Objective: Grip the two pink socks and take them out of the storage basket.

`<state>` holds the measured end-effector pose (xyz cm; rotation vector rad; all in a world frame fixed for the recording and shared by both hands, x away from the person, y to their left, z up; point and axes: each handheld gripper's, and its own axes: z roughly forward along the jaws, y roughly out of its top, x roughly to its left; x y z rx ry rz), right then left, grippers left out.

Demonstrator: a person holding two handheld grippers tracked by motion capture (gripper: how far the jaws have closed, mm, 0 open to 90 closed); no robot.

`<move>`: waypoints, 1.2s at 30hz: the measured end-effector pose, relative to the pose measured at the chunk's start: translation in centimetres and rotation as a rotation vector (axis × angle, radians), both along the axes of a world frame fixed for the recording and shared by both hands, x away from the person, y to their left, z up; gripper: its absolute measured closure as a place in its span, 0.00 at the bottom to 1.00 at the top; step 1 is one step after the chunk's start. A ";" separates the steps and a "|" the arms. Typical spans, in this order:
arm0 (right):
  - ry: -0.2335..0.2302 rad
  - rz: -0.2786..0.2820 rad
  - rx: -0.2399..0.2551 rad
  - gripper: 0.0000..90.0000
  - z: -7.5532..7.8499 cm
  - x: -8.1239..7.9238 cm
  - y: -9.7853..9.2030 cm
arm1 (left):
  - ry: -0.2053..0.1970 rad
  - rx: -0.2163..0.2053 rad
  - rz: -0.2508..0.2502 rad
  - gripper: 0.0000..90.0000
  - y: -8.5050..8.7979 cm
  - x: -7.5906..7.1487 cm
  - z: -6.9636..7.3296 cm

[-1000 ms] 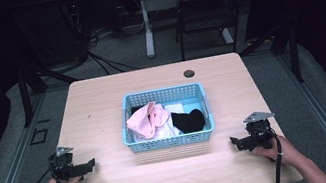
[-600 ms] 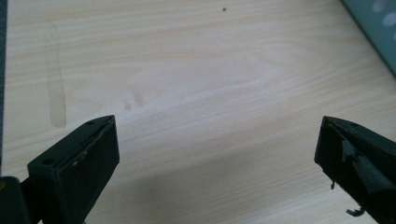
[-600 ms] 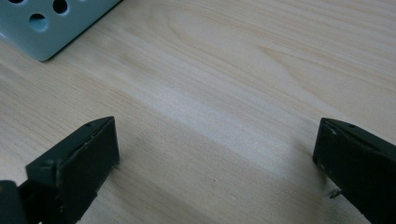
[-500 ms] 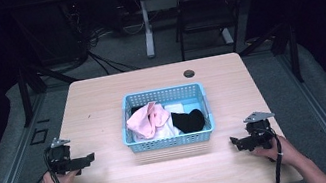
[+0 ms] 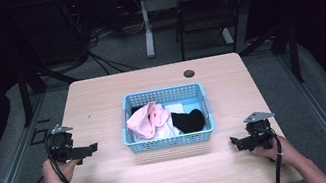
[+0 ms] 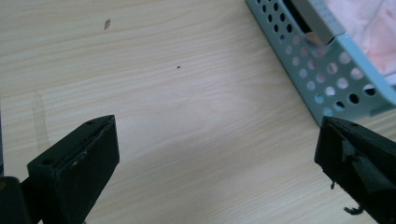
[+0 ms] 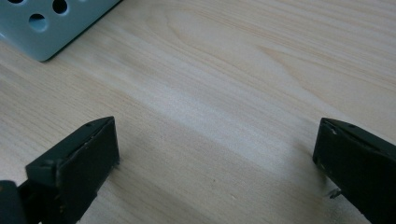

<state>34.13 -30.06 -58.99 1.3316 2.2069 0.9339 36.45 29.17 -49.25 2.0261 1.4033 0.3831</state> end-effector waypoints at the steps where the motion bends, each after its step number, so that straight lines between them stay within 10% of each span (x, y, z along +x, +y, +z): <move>1: 0.000 0.000 0.000 0.00 0.0 0.0 0.0 | -0.002 -0.003 -0.008 0.00 -0.2 0.1 0.3; 24: 0.002 0.000 -0.002 0.00 0.0 0.0 0.0 | 0.018 0.037 -0.170 0.00 -5.5 3.8 5.5; 36: 0.002 0.000 -0.002 0.00 0.0 0.0 0.0 | 0.056 0.045 -0.302 0.00 -11.0 6.9 5.8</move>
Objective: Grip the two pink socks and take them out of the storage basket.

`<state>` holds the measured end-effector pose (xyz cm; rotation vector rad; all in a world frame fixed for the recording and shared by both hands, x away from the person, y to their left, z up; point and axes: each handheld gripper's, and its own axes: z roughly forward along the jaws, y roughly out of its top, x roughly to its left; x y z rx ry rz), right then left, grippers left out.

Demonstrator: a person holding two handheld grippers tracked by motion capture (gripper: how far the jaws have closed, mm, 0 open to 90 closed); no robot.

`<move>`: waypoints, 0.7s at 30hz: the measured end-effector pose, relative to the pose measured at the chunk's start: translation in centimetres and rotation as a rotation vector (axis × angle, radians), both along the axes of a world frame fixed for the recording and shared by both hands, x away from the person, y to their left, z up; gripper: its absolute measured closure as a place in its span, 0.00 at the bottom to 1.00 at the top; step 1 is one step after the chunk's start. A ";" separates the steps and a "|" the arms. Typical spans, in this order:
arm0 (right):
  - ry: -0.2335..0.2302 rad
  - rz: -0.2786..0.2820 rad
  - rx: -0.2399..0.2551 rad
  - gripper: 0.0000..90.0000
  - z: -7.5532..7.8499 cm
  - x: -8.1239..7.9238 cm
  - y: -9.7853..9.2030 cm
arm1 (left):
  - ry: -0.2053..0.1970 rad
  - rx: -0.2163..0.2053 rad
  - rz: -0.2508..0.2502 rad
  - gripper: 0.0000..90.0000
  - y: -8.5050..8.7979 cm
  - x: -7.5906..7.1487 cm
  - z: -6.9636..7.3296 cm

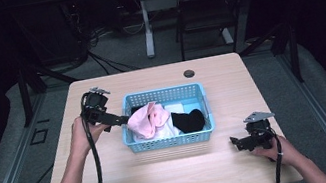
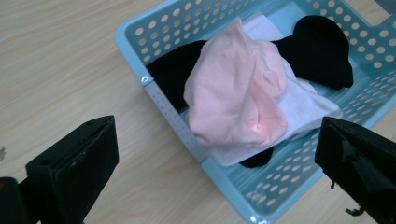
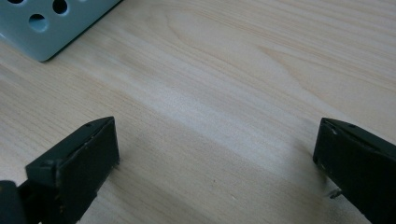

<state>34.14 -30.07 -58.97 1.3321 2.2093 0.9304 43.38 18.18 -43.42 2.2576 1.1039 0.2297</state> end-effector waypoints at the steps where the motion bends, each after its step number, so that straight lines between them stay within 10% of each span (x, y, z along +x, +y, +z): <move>1: 0.000 0.001 0.002 0.00 0.0 0.0 0.0 | 0.002 0.000 -0.009 0.00 -0.4 0.2 -0.1; 21: -0.001 0.003 0.002 0.00 0.0 0.0 0.0 | 0.101 0.120 -0.113 0.03 -6.7 4.5 -2.9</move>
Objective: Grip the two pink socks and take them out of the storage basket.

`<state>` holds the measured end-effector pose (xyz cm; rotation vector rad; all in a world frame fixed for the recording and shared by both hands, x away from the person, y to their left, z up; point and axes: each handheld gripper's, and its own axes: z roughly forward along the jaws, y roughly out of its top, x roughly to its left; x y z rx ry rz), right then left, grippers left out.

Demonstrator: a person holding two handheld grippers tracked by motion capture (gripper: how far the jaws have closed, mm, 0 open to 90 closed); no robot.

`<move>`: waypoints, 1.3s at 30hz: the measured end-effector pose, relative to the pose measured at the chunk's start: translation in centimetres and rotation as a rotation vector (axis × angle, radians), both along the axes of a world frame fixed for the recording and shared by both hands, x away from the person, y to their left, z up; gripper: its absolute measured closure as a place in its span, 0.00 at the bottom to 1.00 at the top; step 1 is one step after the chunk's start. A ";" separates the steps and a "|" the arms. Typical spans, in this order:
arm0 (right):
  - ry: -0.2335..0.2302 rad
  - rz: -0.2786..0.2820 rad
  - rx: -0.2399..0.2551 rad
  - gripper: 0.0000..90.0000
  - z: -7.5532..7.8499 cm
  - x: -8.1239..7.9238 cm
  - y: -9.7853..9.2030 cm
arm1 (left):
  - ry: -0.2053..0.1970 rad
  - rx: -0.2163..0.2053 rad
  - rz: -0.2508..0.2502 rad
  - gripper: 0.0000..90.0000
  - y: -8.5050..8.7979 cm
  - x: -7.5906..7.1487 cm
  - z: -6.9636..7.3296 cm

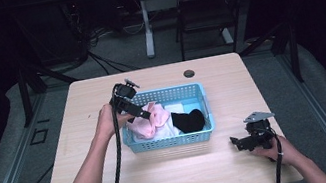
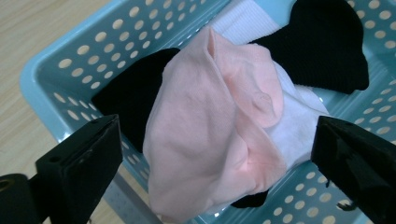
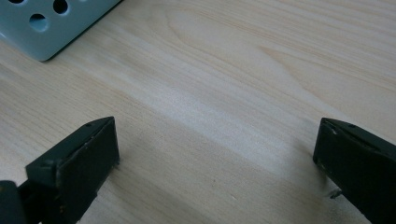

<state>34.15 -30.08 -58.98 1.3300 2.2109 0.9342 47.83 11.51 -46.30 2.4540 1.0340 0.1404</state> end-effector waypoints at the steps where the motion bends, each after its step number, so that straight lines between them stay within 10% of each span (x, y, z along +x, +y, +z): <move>1: 0.000 0.000 0.000 0.00 0.0 0.0 0.0 | 0.005 0.013 0.001 0.04 -0.2 0.1 -0.2; 19: 0.001 0.004 -0.003 0.00 0.0 0.0 0.0 | 0.053 0.047 0.020 0.26 -0.6 1.5 -2.2; 39: 0.001 0.005 -0.002 0.00 0.0 0.0 0.0 | 0.050 0.149 0.014 0.85 -1.7 0.5 -3.9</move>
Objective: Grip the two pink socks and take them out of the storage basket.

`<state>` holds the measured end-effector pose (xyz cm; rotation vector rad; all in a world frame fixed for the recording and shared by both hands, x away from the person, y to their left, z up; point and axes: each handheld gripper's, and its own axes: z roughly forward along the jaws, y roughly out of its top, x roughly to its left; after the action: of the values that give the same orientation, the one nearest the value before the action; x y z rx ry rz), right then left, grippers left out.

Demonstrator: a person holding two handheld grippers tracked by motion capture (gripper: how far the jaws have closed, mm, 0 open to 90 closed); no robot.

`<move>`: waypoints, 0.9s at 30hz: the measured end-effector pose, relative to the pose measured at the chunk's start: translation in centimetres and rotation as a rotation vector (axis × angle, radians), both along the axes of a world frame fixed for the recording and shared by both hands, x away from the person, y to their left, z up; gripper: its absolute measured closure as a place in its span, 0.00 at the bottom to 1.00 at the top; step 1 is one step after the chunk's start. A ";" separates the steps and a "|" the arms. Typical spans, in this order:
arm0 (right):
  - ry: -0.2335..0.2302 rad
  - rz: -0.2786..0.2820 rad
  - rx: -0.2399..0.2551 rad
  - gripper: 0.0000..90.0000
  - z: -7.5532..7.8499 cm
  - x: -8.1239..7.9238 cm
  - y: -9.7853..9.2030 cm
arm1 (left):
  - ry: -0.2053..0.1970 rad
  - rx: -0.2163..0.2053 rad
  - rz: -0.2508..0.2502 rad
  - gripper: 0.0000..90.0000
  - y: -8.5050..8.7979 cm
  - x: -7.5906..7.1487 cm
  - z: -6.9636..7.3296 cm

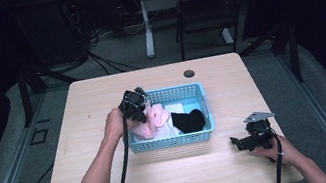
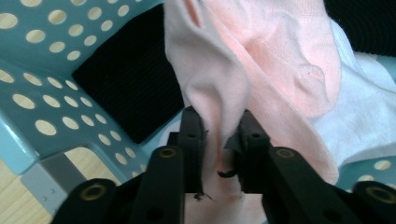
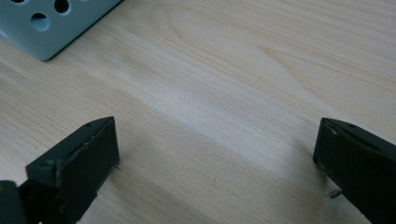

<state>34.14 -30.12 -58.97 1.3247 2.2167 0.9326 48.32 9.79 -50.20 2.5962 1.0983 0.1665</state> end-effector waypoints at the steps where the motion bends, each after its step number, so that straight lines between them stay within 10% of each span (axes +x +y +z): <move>1: 0.000 0.000 0.000 0.00 0.0 0.0 0.0 | -0.005 0.003 -0.002 0.87 0.0 -0.1 0.0; 27: 0.001 0.002 -0.001 0.00 0.0 0.0 0.0 | -0.019 -0.033 -0.062 0.92 0.3 -1.0 3.9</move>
<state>34.13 -30.12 -58.96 1.3233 2.2192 0.9313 47.33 10.10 -46.29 2.5909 1.0046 0.1569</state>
